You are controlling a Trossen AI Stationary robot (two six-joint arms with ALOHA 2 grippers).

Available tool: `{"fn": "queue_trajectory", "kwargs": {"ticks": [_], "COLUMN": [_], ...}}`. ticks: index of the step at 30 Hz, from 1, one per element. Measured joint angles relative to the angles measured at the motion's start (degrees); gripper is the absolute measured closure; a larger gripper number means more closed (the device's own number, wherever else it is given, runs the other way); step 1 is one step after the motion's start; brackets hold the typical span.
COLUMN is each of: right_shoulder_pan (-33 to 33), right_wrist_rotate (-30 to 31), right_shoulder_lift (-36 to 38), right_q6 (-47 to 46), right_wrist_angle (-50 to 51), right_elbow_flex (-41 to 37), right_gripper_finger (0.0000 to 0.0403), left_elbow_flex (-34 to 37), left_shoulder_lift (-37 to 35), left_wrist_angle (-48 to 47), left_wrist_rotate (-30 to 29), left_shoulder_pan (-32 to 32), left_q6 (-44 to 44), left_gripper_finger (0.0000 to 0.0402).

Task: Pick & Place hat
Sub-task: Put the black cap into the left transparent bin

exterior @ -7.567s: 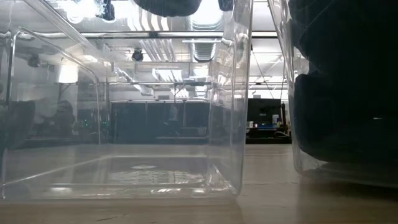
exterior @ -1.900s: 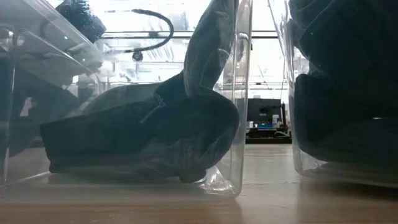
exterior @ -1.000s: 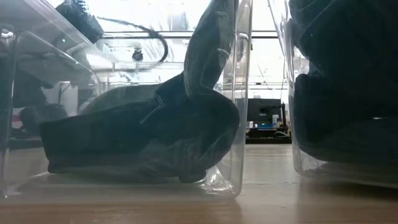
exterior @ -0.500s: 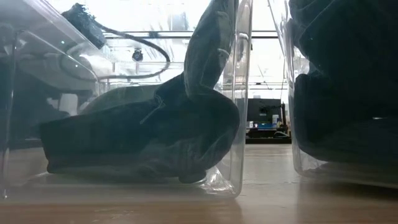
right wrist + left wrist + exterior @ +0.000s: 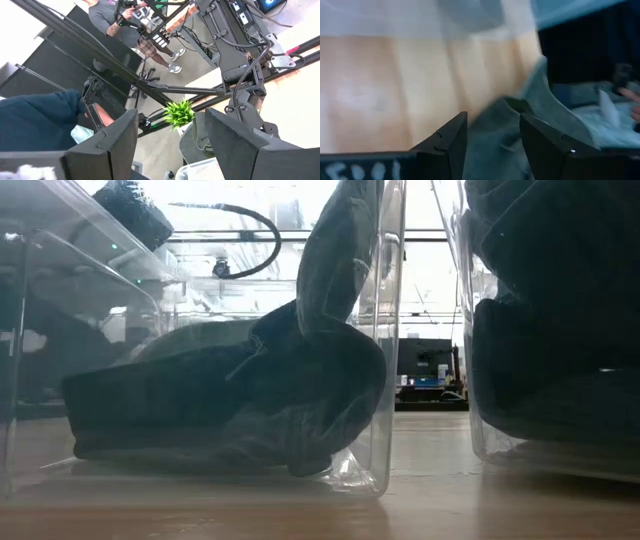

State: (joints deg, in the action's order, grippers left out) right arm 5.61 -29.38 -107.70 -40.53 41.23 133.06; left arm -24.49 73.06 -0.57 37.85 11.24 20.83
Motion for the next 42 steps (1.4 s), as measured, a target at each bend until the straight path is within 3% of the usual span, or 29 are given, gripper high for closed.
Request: {"fn": "queue_trajectory", "kwargs": {"ticks": [6, 17, 22, 33, 37, 42], "right_shoulder_pan": [0.04, 0.04, 0.04, 0.04, 0.09, 0.09], "right_wrist_rotate": [0.04, 1.05, 1.05, 1.04, 1.04, 1.04], "right_shoulder_lift": [0.0, 0.0, -0.07, -0.15, -0.15, -0.15], "right_q6": [0.2, 0.12, -0.48, -0.41, 0.06, 0.44], "right_wrist_angle": [0.01, 0.0, 0.0, 0.0, 0.0, 0.0], "right_elbow_flex": [0.01, 0.01, -0.01, 0.0, -0.01, 0.02], "right_gripper_finger": [0.0179, 0.0179, 0.0179, 0.0179, 0.0179, 0.0179], "left_elbow_flex": [-0.69, -0.5, -0.5, -2.69, -3.08, -3.45], "left_shoulder_lift": [0.0, 0.92, 3.34, 7.38, 7.98, 7.72], "left_wrist_angle": [0.06, 3.05, 4.0, 6.01, 5.94, 5.55], "left_wrist_rotate": [3.51, -2.86, -5.57, -0.56, -1.37, -3.92], "left_shoulder_pan": [0.63, 3.65, 4.39, 7.61, 7.77, 7.75], "left_q6": [-1.07, -6.53, -4.91, -3.76, -2.75, -0.38], "left_gripper_finger": [0.0229, 0.0229, 0.0229, 0.0231, 0.0269, 0.0383]}}
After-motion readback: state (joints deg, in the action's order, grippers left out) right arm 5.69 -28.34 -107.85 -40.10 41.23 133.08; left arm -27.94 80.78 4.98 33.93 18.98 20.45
